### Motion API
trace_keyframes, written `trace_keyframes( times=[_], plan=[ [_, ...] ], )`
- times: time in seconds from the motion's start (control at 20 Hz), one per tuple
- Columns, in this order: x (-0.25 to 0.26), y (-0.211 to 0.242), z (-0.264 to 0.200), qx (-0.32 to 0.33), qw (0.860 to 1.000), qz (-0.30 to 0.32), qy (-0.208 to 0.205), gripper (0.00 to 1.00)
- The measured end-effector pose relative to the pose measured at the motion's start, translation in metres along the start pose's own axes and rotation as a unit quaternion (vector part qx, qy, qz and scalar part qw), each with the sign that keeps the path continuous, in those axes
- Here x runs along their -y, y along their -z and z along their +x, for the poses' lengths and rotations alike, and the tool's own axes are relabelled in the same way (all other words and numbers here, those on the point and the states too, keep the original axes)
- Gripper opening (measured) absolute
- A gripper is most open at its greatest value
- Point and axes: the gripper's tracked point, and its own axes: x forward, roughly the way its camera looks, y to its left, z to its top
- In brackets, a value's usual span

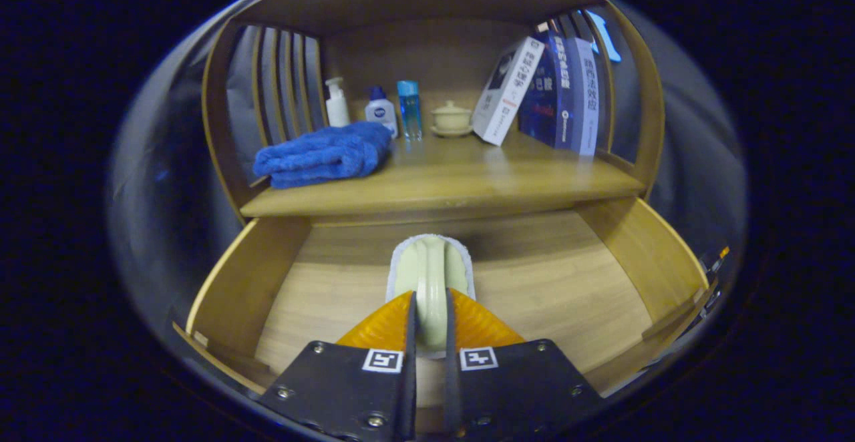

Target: Pull open the drawer, take out the items inside it, and place them on the countertop above the cabinet.

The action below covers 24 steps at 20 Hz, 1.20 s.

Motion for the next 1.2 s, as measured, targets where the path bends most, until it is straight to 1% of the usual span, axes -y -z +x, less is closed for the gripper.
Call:
trace_keyframes(
  times=[0.15, 0.3, 0.4, 0.5, 0.65, 0.7, 0.75, 0.8, 0.85, 0.9, 0.95, 1.15, 1.2],
  plan=[
    [-0.008, -0.025, -0.017, 0.035, 0.999, -0.018, -0.009, 0.17],
    [-0.003, -0.056, -0.027, 0.059, 0.997, -0.039, -0.001, 0.17],
    [0.0, -0.076, -0.027, 0.07, 0.997, -0.035, 0.005, 0.17],
    [0.002, -0.09, -0.014, 0.068, 0.997, -0.026, 0.011, 0.17],
    [0.002, -0.098, 0.021, 0.042, 0.999, -0.028, 0.019, 0.17],
    [0.006, -0.096, 0.033, 0.026, 0.999, -0.03, 0.03, 0.17],
    [0.008, -0.105, 0.033, 0.033, 0.998, -0.028, 0.037, 0.17],
    [0.007, -0.119, 0.052, 0.046, 0.998, -0.028, 0.039, 0.17],
    [0.009, -0.114, 0.058, 0.023, 0.998, -0.035, 0.043, 0.17],
    [0.01, -0.121, 0.059, 0.035, 0.998, -0.038, 0.047, 0.17],
    [0.011, -0.122, 0.07, 0.016, 0.997, -0.045, 0.055, 0.17],
    [0.019, -0.136, 0.097, 0.026, 0.994, -0.064, 0.088, 0.17],
    [0.019, -0.138, 0.103, 0.03, 0.994, -0.063, 0.088, 0.17]
  ],
)
